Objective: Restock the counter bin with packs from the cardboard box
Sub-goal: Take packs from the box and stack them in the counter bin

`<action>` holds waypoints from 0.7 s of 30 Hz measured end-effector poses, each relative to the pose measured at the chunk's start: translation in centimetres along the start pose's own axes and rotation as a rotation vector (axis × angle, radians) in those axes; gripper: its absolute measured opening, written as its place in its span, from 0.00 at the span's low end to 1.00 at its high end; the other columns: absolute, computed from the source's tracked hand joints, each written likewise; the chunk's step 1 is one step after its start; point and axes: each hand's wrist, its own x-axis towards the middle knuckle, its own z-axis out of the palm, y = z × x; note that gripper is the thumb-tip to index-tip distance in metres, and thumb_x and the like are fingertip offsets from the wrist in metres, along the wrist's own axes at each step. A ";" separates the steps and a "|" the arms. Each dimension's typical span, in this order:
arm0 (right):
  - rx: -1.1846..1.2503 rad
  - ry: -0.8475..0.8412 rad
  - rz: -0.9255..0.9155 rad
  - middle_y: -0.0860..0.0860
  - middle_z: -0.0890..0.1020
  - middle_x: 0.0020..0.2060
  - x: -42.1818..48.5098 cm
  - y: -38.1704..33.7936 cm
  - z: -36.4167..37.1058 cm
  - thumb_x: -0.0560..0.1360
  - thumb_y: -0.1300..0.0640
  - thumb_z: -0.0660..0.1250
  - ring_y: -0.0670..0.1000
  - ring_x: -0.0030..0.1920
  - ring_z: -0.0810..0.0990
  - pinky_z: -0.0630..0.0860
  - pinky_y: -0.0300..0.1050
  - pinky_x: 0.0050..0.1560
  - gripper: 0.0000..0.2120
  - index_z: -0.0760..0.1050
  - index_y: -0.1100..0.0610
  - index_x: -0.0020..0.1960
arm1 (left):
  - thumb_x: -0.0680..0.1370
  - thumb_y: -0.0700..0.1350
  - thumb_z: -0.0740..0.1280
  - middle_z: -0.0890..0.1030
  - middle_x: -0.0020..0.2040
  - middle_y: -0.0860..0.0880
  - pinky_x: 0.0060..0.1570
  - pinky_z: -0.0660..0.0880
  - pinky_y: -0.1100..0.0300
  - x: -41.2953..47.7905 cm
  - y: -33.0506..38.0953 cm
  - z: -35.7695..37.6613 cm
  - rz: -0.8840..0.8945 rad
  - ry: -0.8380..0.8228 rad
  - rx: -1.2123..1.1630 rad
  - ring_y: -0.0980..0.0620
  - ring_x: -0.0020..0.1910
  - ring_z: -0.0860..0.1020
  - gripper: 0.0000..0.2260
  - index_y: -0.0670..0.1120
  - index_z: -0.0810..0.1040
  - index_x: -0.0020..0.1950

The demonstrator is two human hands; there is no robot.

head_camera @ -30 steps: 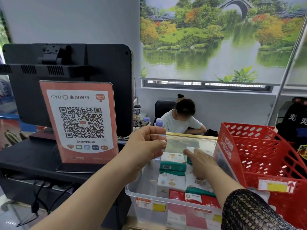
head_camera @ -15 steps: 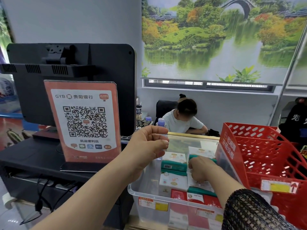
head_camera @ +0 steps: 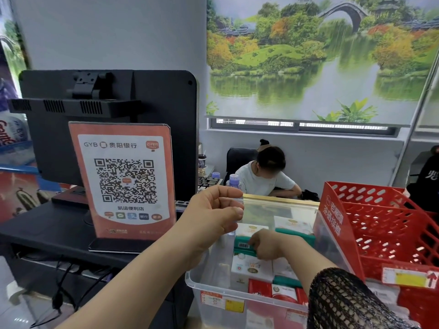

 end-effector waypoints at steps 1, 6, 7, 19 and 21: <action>0.005 0.013 -0.006 0.51 0.75 0.64 0.0 0.1 0.0 0.74 0.61 0.62 0.52 0.60 0.75 0.74 0.45 0.59 0.24 0.69 0.50 0.70 | 0.76 0.33 0.67 0.82 0.44 0.48 0.44 0.80 0.61 0.0 0.0 -0.1 -0.001 0.003 -0.001 0.48 0.50 0.81 0.11 0.48 0.78 0.52; -0.292 0.422 -0.062 0.54 0.71 0.63 -0.5 0.9 -0.7 0.73 0.59 0.68 0.55 0.62 0.69 0.73 0.50 0.59 0.18 0.72 0.52 0.62 | 0.76 0.34 0.68 0.82 0.45 0.47 0.44 0.80 0.60 0.3 -0.3 0.2 -0.019 -0.009 -0.016 0.48 0.50 0.81 0.11 0.49 0.78 0.52; -0.399 0.442 -0.024 0.55 0.66 0.66 -0.4 1.3 -0.8 0.73 0.59 0.68 0.57 0.66 0.65 0.72 0.54 0.61 0.22 0.68 0.51 0.65 | 0.75 0.34 0.68 0.82 0.45 0.47 0.44 0.80 0.60 0.4 -0.4 0.3 -0.021 -0.016 -0.019 0.48 0.50 0.81 0.11 0.49 0.78 0.51; -0.472 0.278 0.083 0.56 0.63 0.68 -0.3 4.1 -0.8 0.76 0.58 0.66 0.60 0.67 0.64 0.73 0.59 0.60 0.26 0.62 0.49 0.71 | 0.76 0.34 0.68 0.82 0.43 0.48 0.46 0.80 0.59 0.6 -0.6 0.1 -0.029 -0.038 -0.012 0.48 0.49 0.81 0.11 0.48 0.78 0.52; -0.445 0.322 0.060 0.56 0.64 0.69 -1.0 3.8 -1.0 0.76 0.60 0.66 0.59 0.68 0.65 0.74 0.56 0.61 0.29 0.60 0.49 0.73 | 0.76 0.34 0.68 0.81 0.43 0.48 0.47 0.80 0.58 0.5 -0.5 0.0 -0.036 -0.036 0.000 0.48 0.49 0.81 0.11 0.48 0.78 0.52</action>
